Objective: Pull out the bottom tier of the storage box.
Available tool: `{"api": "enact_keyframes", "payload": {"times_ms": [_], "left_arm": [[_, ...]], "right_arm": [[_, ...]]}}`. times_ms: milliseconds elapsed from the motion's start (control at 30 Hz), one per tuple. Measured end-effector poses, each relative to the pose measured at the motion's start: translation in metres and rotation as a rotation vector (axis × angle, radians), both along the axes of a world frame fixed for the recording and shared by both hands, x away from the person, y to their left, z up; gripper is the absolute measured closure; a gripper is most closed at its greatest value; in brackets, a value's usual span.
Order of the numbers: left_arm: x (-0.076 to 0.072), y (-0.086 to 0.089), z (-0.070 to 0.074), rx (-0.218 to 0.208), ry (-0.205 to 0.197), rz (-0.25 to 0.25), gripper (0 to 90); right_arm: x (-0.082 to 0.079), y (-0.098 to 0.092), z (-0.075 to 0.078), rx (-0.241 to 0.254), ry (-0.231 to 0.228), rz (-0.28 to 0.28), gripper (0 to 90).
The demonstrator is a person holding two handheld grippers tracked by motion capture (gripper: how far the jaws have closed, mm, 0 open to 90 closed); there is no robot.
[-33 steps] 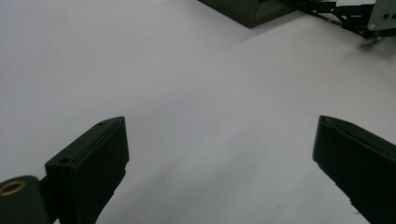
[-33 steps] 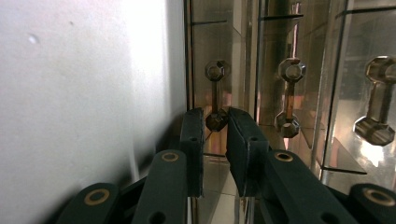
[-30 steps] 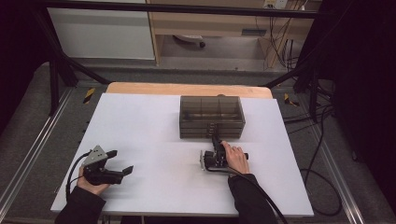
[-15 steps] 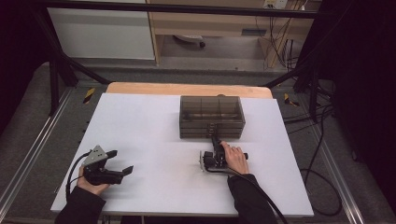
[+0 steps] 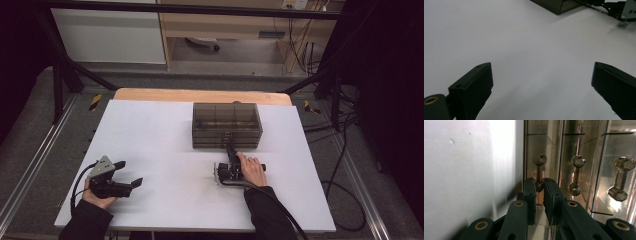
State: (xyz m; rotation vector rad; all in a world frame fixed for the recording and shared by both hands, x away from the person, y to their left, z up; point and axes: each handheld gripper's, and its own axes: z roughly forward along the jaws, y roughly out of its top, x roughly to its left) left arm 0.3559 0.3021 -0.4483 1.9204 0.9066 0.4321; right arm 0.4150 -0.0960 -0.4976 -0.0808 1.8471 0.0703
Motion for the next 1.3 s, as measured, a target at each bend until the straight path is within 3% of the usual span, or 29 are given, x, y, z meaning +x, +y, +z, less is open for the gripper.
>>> {"api": "enact_keyframes", "payload": {"times_ms": [467,633,833,1300], "left_arm": [[0.0,-0.0003,0.0001,0.001,0.0,-0.001,3.9],[0.0002,-0.0004,-0.0002,0.002,0.002,-0.002,4.0],[0.0002,-0.0007,-0.0001,0.003,0.002,-0.003,4.0],[0.0001,-0.0007,0.0,0.002,0.001,-0.003,4.0]], "right_arm": [[-0.0091,-0.0014,0.0027,0.028,0.029,0.005,79.4],[-0.0102,-0.0035,0.0063,0.074,0.036,0.007,66.7],[-0.0082,-0.0053,0.0091,0.093,0.043,0.004,63.3],[-0.0038,-0.0059,0.0092,0.065,0.049,0.003,67.5]]}}
